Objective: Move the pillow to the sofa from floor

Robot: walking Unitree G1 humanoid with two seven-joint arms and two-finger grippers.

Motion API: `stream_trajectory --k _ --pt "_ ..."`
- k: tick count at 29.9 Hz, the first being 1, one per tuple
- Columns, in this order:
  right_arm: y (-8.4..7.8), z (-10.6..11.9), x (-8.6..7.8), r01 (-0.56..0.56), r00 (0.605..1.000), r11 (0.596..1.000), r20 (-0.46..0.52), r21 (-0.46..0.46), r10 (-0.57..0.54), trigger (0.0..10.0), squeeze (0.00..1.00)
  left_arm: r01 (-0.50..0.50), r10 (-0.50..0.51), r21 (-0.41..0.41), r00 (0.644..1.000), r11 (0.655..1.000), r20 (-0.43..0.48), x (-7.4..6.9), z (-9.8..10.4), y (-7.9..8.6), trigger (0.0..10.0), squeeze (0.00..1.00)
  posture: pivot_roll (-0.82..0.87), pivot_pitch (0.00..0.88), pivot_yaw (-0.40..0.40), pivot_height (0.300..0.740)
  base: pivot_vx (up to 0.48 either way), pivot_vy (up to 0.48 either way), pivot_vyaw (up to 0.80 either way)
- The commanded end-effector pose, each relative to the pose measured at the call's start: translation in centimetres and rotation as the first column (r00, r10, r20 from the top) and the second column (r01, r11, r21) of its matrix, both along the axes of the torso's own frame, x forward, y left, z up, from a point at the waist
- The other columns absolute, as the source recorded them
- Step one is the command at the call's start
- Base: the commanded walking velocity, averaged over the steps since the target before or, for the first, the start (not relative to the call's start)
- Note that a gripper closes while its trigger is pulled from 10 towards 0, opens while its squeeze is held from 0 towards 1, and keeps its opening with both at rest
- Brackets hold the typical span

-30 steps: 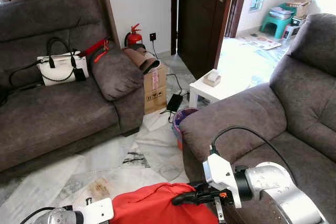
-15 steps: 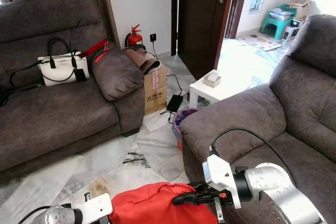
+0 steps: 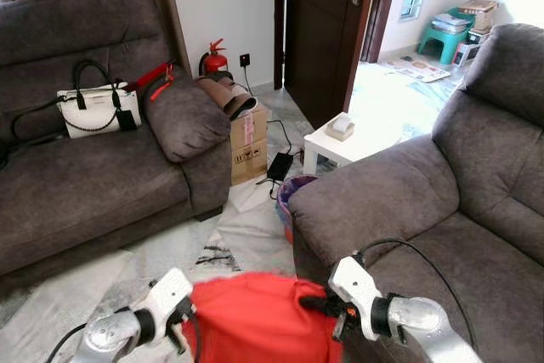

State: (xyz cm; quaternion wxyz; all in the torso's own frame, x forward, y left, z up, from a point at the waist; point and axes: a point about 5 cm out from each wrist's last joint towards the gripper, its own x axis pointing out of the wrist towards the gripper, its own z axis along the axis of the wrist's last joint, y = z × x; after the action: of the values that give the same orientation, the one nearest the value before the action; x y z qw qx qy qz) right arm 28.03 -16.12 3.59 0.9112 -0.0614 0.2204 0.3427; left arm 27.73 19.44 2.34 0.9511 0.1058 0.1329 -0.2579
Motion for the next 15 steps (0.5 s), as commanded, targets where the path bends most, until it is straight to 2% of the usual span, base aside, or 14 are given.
stream_trajectory --k 1,2,3,5,6,7,9,10,11,13,15 --pt "0.1 1.2 1.2 0.094 0.993 0.993 0.068 0.071 -0.099 10.0 0.00 -0.072 0.084 -0.072 0.980 0.995 0.181 2.3 3.6 -0.5 3.1 0.00 0.04 0.000 0.037 0.740 0.000 0.000 0.00" --pt "0.0 1.3 1.4 0.142 0.985 0.984 0.081 0.104 -0.151 10.0 0.00 -0.102 0.118 -0.086 0.973 0.991 0.197 2.5 3.8 -1.1 10.0 0.00 0.04 0.000 0.036 0.740 0.000 0.000 0.00" --pt "0.0 1.5 1.7 0.211 0.969 0.966 0.097 0.148 -0.226 10.0 0.00 -0.137 0.157 -0.105 0.966 0.985 0.205 2.6 3.9 -1.9 10.0 0.00 0.03 0.000 0.035 0.740 0.000 0.000 0.00" --pt "0.2 1.5 1.9 0.258 0.957 0.947 0.087 0.189 -0.278 10.0 0.00 -0.140 0.161 -0.107 0.963 0.984 0.214 2.5 4.0 -2.6 10.0 0.00 0.02 0.000 0.033 0.740 0.000 0.000 0.00" --pt "0.6 1.8 1.9 0.293 0.941 0.930 0.104 0.222 -0.321 10.0 0.00 -0.152 0.179 -0.126 0.954 0.980 0.241 2.4 4.3 -3.7 10.0 0.00 0.02 0.000 0.030 0.740 0.000 0.000 0.00" --pt "0.6 1.8 1.9 0.293 0.941 0.930 0.104 0.222 -0.321 10.0 0.00 -0.152 0.179 -0.126 0.954 0.980 0.241 2.4 4.3 -3.7 10.0 0.00 0.02 0.000 0.030 0.740 0.000 0.000 0.00" --pt "1.3 2.2 1.9 0.346 0.918 0.900 0.103 0.264 -0.383 10.0 0.00 -0.173 0.207 -0.138 0.935 0.975 0.287 2.0 4.9 -4.7 10.0 0.00 0.02 0.000 0.026 0.740 0.000 0.000 0.00" --pt "1.3 2.2 1.9 0.346 0.918 0.900 0.103 0.264 -0.383 10.0 0.00 -0.173 0.207 -0.138 0.935 0.975 0.287 2.0 4.9 -4.7 10.0 0.00 0.02 0.000 0.026 0.740 0.000 0.000 0.00" --pt "1.7 2.3 1.8 0.379 0.900 0.881 0.109 0.284 -0.422 10.0 0.00 -0.223 0.257 -0.137 0.912 0.965 0.321 1.7 5.3 -5.0 10.0 0.00 0.02 0.000 0.023 0.740 0.000 0.000 0.00" --pt "1.8 2.3 1.7 0.392 0.890 0.873 0.121 0.289 -0.439 10.0 0.00 -0.265 0.300 -0.148 0.895 0.953 0.329 1.6 5.5 -4.9 10.0 0.00 0.03 0.000 0.019 0.740 0.000 0.000 0.00" --pt "1.6 2.4 1.6 0.461 0.847 0.834 0.132 0.303 -0.515 10.0 0.00 -0.359 0.381 -0.127 0.854 0.924 0.354 1.6 5.7 -3.8 10.0 0.00 0.03 0.000 0.015 0.740 0.000 0.000 0.00"
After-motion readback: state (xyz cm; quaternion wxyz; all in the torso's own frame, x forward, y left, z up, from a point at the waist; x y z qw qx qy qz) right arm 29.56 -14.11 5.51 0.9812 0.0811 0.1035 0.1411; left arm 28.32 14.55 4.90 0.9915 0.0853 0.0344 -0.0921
